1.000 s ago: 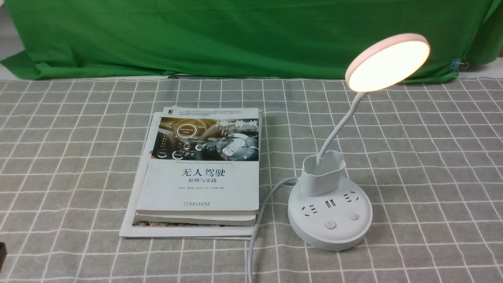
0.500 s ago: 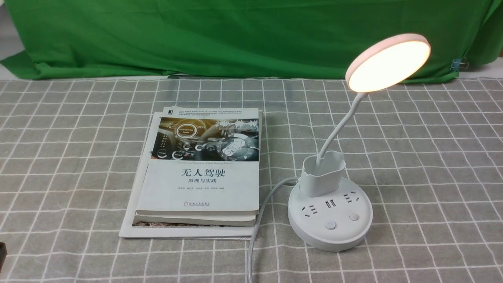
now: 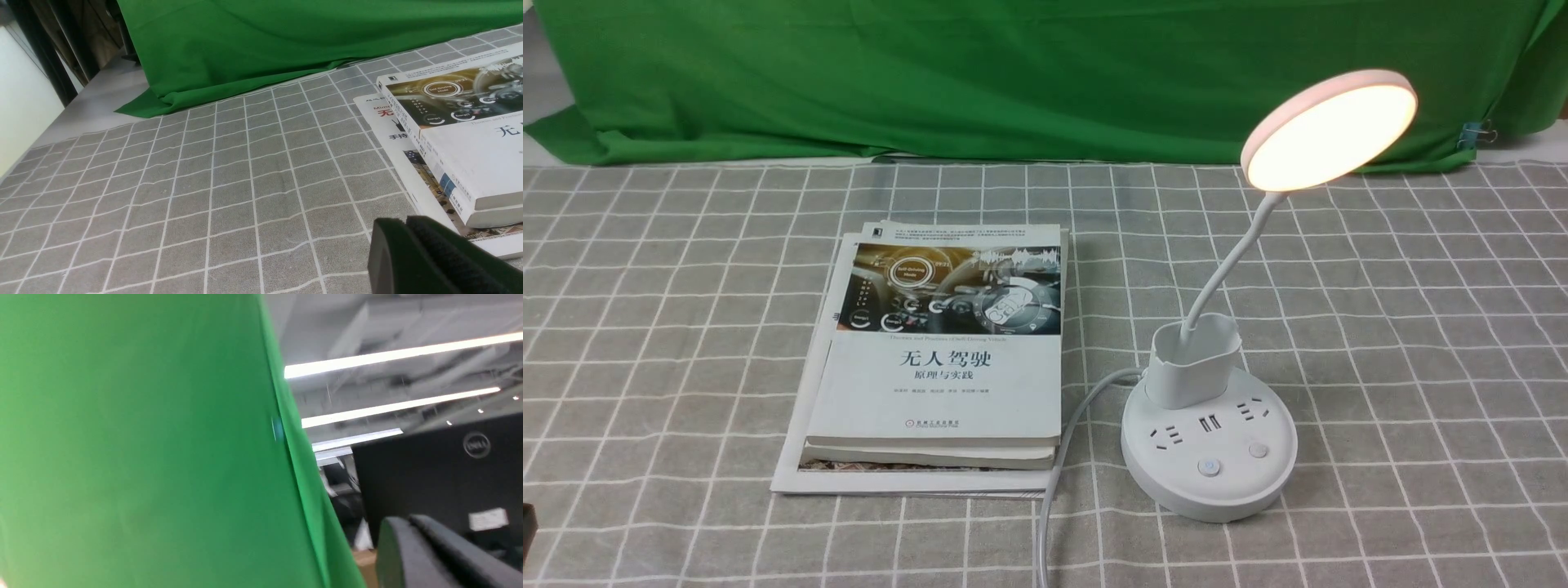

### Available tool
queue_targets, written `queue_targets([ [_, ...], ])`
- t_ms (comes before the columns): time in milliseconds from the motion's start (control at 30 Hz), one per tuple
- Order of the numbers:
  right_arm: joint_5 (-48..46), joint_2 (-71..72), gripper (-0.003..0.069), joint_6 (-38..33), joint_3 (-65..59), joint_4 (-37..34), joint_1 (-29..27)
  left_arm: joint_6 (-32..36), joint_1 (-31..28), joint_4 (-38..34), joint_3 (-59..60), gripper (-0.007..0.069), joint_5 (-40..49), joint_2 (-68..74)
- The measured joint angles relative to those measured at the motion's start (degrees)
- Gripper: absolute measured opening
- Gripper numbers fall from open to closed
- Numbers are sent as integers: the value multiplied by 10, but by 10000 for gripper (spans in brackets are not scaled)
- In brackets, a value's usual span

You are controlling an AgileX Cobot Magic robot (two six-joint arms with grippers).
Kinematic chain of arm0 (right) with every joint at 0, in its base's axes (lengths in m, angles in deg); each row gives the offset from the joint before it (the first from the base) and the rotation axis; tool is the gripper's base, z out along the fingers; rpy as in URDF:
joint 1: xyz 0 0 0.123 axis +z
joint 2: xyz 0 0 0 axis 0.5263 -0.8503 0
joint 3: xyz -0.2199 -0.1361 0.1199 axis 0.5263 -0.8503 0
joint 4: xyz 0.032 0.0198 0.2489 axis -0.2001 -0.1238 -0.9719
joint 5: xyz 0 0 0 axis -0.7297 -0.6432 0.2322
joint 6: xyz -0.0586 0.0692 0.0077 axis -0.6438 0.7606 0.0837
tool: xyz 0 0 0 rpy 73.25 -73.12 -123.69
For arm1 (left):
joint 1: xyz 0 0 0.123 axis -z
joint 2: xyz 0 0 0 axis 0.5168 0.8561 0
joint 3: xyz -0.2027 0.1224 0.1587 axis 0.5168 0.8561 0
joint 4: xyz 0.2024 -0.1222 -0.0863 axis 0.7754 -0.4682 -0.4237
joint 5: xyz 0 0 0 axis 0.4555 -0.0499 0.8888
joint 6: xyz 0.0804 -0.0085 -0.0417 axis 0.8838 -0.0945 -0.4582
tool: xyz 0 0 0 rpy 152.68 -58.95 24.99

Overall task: Turn off the desk lamp on the grey coffee tablecloth by hand.
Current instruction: 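Press the power button on the lamp base to turn the lamp off with the right gripper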

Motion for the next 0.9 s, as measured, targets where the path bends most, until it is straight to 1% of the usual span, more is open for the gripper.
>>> queue_targets([
  [100, -40, -38, 48, 27, 68, -1, 0, 1, 0, 0, 0, 19, 0, 0],
  [200, -122, -83, 48, 34, 147, -1, 0, 0, 0, 0, 0, 19, 0, 0],
  [267, -226, -155, 48, 19, 223, -1, 0, 0, 0, 0, 0, 19, 0, 0],
  [300, -259, -175, 48, 13, 240, -1, 0, 0, 0, 0, 0, 19, 0, 0],
  [367, -293, -214, 48, 0, 270, -1, 0, 0, 0, 0, 0, 19, 0, 0],
  [400, -333, -264, 48, -15, 301, -1, 0, 0, 0, 0, 0, 19, 0, 0],
  [433, -340, -270, 48, -21, 304, -1, 0, 0, 0, 0, 0, 19, 0, 0],
  [500, -357, -343, 48, -55, 336, -1, 0, 0, 0, 0, 0, 19, 0, 0],
  [533, -357, -357, 48, -57, 340, -1, 0, 0, 0, 0, 0, 19, 0, 0],
  [700, -363, -440, 48, -28, 346, -2, 9, 0, 0, 0, 0, 19, 0, 0],
  [900, -487, -569, 48, -18, 347, -2, 83, 0, 0, 0, 0, 19, 0, 0],
])
